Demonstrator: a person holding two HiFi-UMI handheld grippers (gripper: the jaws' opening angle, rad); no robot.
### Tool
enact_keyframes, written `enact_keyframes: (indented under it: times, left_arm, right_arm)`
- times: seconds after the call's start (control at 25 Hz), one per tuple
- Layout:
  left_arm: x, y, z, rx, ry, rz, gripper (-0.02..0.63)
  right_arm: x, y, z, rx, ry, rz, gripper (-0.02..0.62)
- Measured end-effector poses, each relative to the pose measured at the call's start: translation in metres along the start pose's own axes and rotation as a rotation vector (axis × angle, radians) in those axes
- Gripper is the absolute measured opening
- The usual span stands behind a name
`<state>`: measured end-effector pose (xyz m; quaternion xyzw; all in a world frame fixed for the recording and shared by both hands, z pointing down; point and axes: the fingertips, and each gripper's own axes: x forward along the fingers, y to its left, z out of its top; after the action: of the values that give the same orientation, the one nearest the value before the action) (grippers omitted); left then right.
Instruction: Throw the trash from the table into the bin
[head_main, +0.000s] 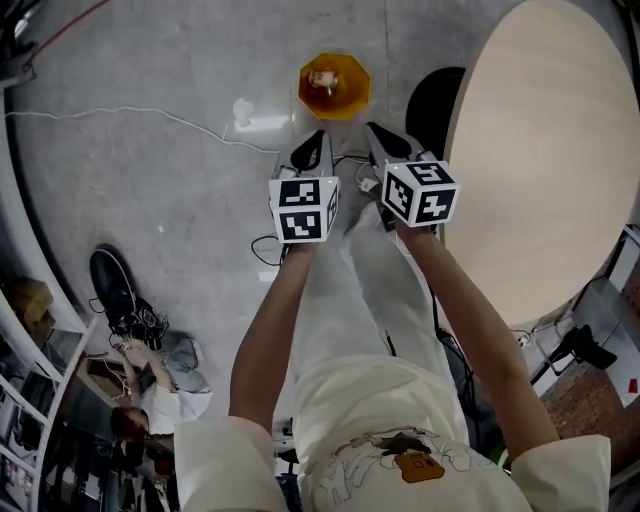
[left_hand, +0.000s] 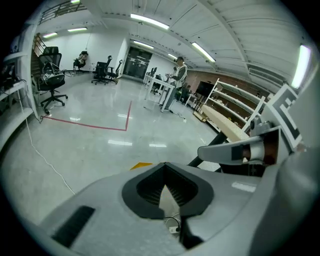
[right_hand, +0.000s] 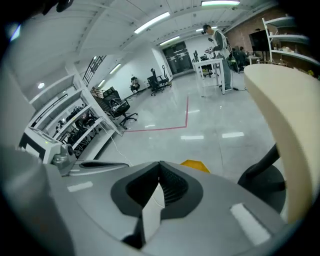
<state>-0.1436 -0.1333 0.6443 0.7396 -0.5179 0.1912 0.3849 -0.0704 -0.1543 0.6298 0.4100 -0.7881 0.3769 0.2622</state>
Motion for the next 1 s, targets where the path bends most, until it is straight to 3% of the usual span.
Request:
enact_keyframes:
  times: [0.4, 0.68, 0.88, 1.0]
  left_arm:
    - [-0.139, -0.137, 0.028, 0.046, -0.073, -0.064, 0.006]
    - [-0.226, -0.25, 0.038, 0.138, -0.14, -0.146, 0.006]
    - [-0.274, -0.338, 0.023, 0.219, -0.158, -0.263, 0.006]
    - [-0.305, -0.387, 0.01, 0.233, -0.162, -0.344, 0.006]
  right_arm:
    - [-0.186, 0.047, 0.038, -0.026, -0.174, 0.152, 0.008]
    - [-0.36, 0.048, 0.034, -0.11, -0.383, 0.091, 0.008]
    - [-0.465, 0.052, 0.011, -0.02, -0.538, 0.133, 0.008]
    - [-0.526, 0.05, 0.0, 0.024, -0.636, 0.081, 0.007]
